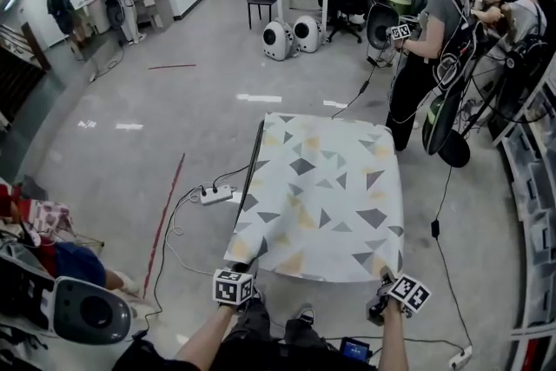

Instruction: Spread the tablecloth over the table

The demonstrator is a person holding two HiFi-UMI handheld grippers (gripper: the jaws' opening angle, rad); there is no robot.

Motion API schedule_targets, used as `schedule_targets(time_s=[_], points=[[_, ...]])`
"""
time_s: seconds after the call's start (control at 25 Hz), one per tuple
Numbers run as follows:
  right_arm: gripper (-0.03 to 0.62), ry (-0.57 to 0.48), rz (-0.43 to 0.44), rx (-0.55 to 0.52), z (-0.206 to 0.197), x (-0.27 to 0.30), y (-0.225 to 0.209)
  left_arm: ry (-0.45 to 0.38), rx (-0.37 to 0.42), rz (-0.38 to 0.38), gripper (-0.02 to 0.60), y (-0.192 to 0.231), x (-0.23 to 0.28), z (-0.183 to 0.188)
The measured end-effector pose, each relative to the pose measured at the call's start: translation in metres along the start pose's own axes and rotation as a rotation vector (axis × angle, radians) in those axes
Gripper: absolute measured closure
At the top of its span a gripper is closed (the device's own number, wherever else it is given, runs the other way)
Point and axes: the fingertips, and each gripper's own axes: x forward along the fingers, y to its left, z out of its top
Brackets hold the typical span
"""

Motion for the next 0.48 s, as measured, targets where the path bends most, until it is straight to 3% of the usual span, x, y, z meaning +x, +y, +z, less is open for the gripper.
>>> schedule_targets(time_s=[0.12, 0.48], points=[[0.577, 0.019, -0.002, 0.031, -0.006, 0.013, -0.019, -0.001, 0.012, 0.042, 0.555, 0.006, 0.011, -0.002], [0.568, 0.081, -0.057, 0.105, -0.025, 0.049, -0.076, -0.002, -0.061, 0.130, 0.555, 0.026, 0.032, -0.021]])
